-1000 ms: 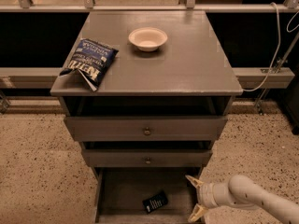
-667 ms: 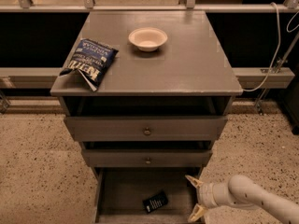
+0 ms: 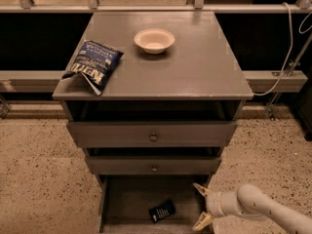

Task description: Pick rxbar blueberry from bottom drawer and place on counter

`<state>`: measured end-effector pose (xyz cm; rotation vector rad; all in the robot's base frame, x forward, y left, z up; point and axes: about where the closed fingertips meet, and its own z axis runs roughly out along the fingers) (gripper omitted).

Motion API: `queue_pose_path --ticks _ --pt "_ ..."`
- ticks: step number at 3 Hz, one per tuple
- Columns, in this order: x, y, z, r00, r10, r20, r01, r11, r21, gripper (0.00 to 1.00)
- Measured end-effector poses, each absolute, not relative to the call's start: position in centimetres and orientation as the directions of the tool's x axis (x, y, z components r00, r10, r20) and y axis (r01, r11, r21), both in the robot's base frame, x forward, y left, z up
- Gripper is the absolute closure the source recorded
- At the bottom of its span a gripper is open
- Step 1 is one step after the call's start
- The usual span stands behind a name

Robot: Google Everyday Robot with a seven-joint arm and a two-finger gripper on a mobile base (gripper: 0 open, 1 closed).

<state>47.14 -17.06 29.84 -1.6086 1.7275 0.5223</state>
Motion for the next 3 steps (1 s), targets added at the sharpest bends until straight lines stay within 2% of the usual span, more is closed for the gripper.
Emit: queue_pose_path --ticks 3 --pt "48.3 -15.8 26.1 -0.042 -0.656 -0.753 -0.974 0.195 -0.115 0.00"
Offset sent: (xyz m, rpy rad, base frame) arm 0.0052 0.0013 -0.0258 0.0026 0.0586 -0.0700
